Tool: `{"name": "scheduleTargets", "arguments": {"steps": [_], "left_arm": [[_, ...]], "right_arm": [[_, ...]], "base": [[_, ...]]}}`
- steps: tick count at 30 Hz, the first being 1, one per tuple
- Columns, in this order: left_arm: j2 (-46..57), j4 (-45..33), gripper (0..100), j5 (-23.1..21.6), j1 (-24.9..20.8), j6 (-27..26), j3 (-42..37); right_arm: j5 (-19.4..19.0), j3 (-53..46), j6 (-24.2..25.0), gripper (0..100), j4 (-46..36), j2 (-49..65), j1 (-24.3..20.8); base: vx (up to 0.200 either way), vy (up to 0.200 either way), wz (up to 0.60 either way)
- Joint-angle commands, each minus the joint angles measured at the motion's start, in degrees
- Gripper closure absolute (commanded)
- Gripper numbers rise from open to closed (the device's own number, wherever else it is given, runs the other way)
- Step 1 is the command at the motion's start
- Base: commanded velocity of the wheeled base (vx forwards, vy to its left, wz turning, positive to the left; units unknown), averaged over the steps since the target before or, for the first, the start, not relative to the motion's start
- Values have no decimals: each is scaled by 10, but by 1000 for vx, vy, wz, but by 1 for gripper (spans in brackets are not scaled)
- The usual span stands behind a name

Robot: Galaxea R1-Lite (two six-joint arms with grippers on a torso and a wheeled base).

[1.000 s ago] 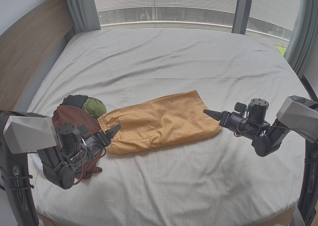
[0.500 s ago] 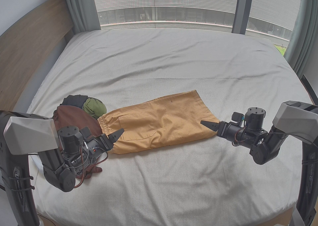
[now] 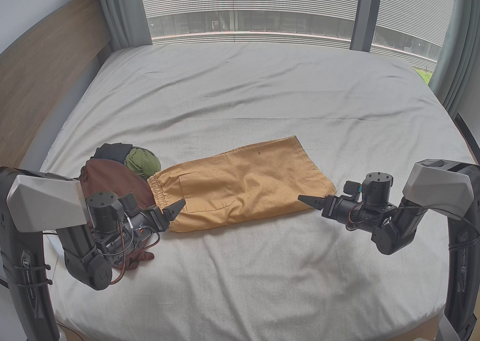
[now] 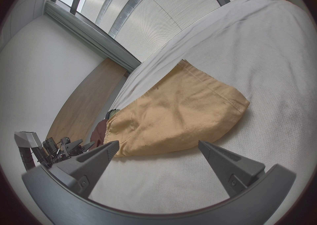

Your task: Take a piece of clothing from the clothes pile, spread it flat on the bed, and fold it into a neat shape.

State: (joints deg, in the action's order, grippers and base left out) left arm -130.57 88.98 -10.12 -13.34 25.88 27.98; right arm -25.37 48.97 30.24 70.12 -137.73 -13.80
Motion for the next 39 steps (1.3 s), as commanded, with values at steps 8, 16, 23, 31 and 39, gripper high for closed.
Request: {"name": "scheduleTargets", "arguments": {"steps": [8,16,23,31,39], "left_arm": [[-3,3,0,-1,19,-65,-11],[-1,3,0,-1,21,-66,-11],[0,3,0,0,21,-65,-11],[1,3,0,0,22,-65,-10],[0,3,0,0,23,-65,-9]], "right_arm": [[-1,8,2,0,-1,-37,3],[2,32,7,0,-1,-65,3],[3,59,21,0,-2,-84,3],[5,94,21,0,-7,-114,-9],[47,187,21,0,-23,-164,-31]], "base": [[0,0,0],[0,0,0],[0,0,0],[0,0,0],[0,0,0]]}}
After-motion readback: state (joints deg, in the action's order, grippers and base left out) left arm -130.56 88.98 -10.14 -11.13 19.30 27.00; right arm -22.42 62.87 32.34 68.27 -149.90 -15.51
